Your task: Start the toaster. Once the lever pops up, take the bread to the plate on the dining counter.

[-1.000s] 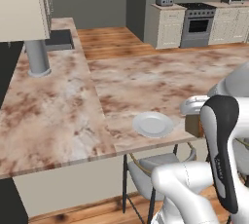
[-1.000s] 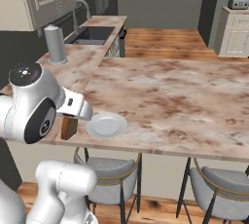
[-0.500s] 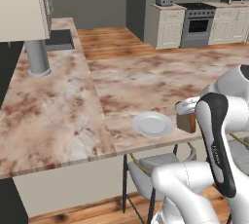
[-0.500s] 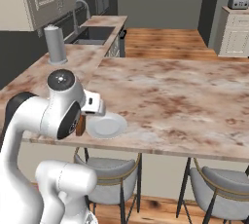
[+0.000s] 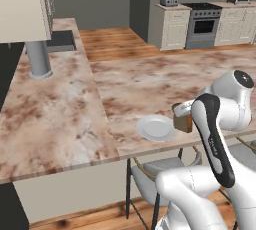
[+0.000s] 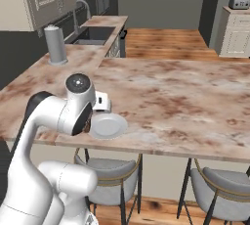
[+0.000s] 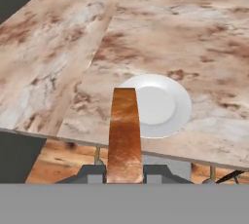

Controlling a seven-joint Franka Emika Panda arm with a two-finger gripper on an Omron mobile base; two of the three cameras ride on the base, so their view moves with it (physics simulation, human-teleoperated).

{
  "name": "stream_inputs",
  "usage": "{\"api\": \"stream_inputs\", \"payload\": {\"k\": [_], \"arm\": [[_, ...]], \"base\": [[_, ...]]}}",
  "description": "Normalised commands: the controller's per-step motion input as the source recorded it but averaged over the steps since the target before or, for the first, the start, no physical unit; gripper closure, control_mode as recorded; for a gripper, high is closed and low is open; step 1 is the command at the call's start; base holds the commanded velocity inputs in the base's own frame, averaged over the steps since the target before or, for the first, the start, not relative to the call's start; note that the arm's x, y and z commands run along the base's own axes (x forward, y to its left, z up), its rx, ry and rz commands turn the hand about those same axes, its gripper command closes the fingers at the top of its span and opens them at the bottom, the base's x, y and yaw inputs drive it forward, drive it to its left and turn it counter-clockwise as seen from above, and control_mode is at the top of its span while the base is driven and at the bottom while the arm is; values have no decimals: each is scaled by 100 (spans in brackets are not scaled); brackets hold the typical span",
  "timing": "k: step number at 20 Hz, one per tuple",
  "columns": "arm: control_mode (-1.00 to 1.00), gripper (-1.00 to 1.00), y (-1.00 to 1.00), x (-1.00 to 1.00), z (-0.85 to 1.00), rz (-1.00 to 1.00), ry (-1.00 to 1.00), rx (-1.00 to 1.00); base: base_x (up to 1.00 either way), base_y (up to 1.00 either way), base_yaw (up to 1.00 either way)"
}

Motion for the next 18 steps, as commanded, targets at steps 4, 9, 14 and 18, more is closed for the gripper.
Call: {"api": "stream_inputs", "payload": {"k": [4, 9, 14, 18], "arm": [[-100, 100, 0, 45, -29, 2, 0, 0], [-100, 100, 0, 46, -35, 0, 0, 0], [-100, 100, 0, 29, -39, 0, -4, 0], [-100, 100, 0, 33, -36, 0, -4, 0]], "base": [[0, 0, 0], [0, 0, 0], [0, 0, 0], [0, 0, 0]]}}
